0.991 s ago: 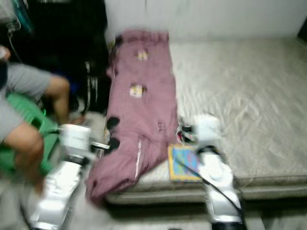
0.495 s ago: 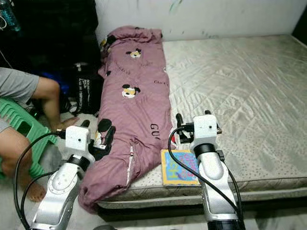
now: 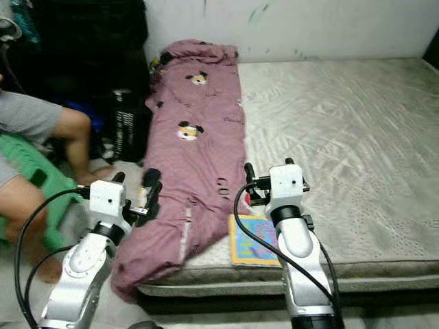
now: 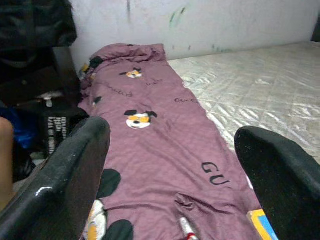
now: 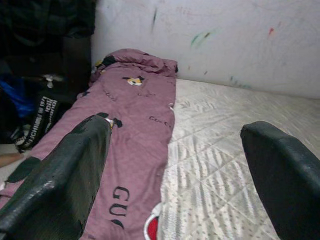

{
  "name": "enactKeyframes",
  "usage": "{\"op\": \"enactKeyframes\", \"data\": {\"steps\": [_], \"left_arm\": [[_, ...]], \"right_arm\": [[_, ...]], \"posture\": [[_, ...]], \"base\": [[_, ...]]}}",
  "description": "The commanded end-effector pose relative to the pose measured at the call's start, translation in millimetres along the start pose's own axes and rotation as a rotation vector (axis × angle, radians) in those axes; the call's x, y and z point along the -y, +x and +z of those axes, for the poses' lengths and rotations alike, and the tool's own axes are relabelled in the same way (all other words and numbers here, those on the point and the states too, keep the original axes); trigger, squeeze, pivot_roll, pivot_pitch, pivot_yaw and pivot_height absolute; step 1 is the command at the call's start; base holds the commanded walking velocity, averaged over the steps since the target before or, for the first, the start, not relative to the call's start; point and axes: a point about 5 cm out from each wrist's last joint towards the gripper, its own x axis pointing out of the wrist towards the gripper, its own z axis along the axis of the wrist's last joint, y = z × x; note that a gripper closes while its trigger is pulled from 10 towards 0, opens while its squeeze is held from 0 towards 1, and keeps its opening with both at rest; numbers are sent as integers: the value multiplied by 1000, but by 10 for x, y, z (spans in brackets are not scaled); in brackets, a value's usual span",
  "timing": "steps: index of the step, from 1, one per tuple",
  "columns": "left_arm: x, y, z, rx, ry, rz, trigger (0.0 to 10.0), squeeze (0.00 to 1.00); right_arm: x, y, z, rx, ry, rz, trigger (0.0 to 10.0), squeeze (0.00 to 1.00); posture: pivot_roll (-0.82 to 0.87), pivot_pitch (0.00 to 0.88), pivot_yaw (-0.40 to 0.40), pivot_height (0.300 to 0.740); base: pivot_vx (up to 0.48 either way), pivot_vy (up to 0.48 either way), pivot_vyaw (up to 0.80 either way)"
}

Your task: Clean up the room

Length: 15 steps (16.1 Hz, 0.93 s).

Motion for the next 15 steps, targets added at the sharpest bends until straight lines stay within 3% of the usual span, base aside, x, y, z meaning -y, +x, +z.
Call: {"op": "enactKeyframes", "data": {"steps": [1, 15], "left_arm": [[-10, 4, 6, -6, 2, -2, 10000, 0], [15, 12, 11, -2, -5, -1, 10000, 0]], "right_arm": [[-10, 13, 35, 15, 5, -1, 10000, 0], [4, 19, 7, 7, -5, 3, 10000, 0]], "posture": [[-14, 0, 29, 740], [-11, 0, 18, 740]], "base": [[0, -375, 0], [0, -335, 0]]}}
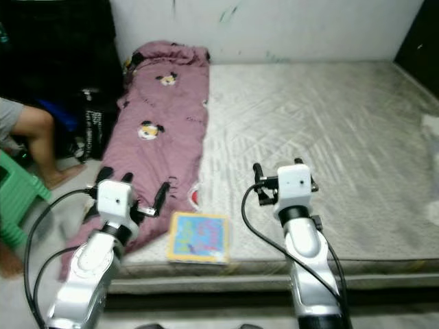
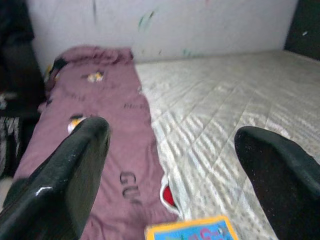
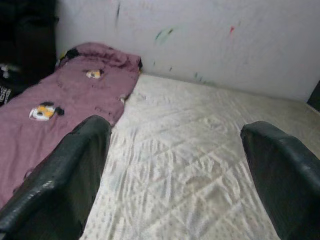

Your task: Clean up the room

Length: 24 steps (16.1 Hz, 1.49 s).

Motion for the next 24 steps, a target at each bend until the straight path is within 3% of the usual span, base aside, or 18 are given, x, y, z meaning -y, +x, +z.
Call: {"op": "enactKeyframes", "data": {"steps": [1, 13, 24], "left_arm": [[-33, 5, 17, 3, 9, 9, 10000, 0], [-40, 10, 29, 18, 6, 14, 10000, 0], [-15, 18, 29, 17, 0, 6, 10000, 0]], "right_arm": [[-34, 24, 30, 12, 0, 16, 10000, 0], [-36, 38, 8, 10, -14, 26, 10000, 0], [-29, 34, -1, 7, -20, 29, 10000, 0]], "posture": [[-11, 0, 16, 740], [-11, 0, 14, 740], [-14, 0, 13, 740]], "base": [[0, -285, 0], [0, -70, 0], [0, -365, 0]]}}
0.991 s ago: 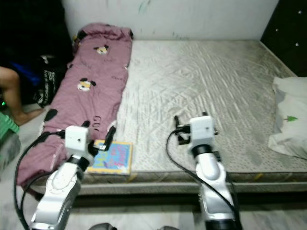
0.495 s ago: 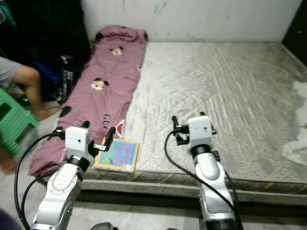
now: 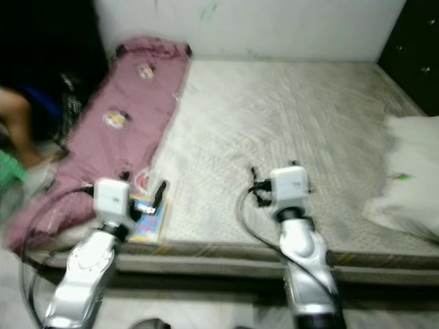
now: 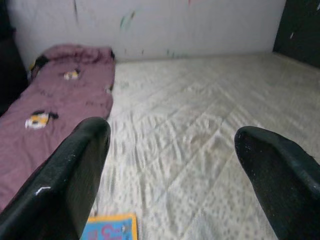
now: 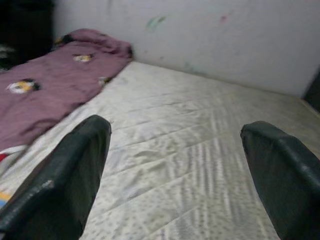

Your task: Clean up the room

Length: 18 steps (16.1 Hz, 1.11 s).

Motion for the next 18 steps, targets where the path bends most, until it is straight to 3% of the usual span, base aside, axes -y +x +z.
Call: {"op": "enactKeyframes", "data": {"steps": [1, 9, 18], "left_arm": [[15, 20, 29, 11, -4, -3, 10000, 0], [51, 15, 53, 37, -16, -42, 10000, 0], [48, 15, 54, 40, -15, -51, 10000, 0]], "right_arm": [[63, -1, 16, 8, -13, -12, 10000, 0], [63, -5, 10, 8, -16, -13, 10000, 0], [59, 0, 13, 9, -16, -14, 10000, 0]], "posture": [[-14, 0, 13, 740], [-19, 0, 14, 740], [-18, 0, 16, 740]], "base": [[0, -405, 0], [0, -49, 0], [290, 0, 0]]}}
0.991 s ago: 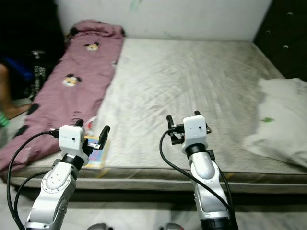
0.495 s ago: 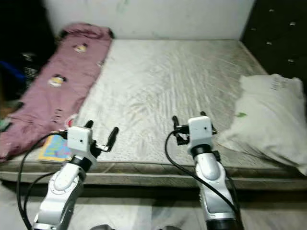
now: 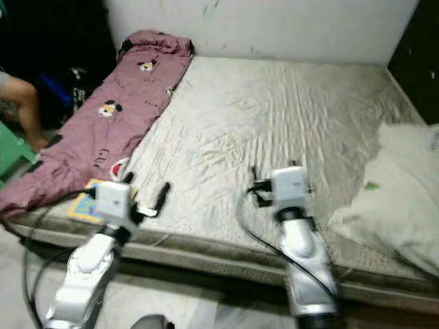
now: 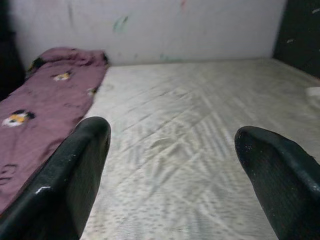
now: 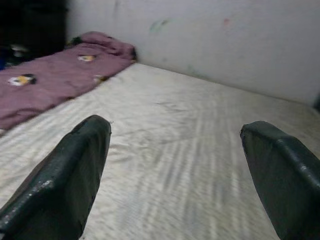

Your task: Clean up the room

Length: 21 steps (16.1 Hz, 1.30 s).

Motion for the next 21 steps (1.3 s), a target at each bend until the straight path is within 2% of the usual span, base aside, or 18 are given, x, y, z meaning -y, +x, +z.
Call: {"op": "enactKeyframes", "data": {"steps": [1, 3, 9, 11, 13, 15, 16, 18, 21], "left_arm": [[-7, 11, 23, 9, -1, -5, 10000, 0], [-5, 9, 18, 4, 0, -3, 10000, 0], [-43, 14, -1, -5, 6, 44, 10000, 0], [-117, 12, -10, -9, 25, 108, 10000, 0], [-336, 0, -29, -19, 42, 221, 10000, 0], [-462, 10, -66, -48, 33, 287, 10000, 0], [-464, 11, -67, -49, 34, 290, 10000, 0], [-443, 15, -68, -41, 36, 287, 10000, 0], [-458, -59, -96, -40, 14, 340, 10000, 0]], "right_arm": [[28, 6, 12, 4, -3, -7, 10000, 0], [31, 5, 11, 4, -4, -9, 10000, 0], [44, 4, 9, 12, 6, -20, 10000, 0], [61, 29, 59, 44, 66, -42, 10000, 0], [43, 65, 48, 43, 139, -97, 10000, 0], [-20, 76, 6, 32, 163, -120, 10000, 0], [-29, 77, 2, 31, 162, -118, 10000, 0], [-69, 139, -8, 28, 148, -82, 10000, 0], [-127, 241, 2, 30, 122, -8, 10000, 0]], "posture": [[-19, 0, 17, 740], [-19, 0, 18, 740], [-13, 0, 20, 740], [-9, 0, 34, 740], [-1, 0, 67, 740], [-3, 0, 93, 740], [-3, 0, 93, 740], [27, 0, 65, 740], [82, 0, -14, 740]], "base": [[311, 0, 0], [321, 0, 0], [0, 0, 0], [0, 0, 0], [0, 0, 0], [0, 0, 0], [0, 0, 0], [0, 0, 0], [0, 0, 0]]}}
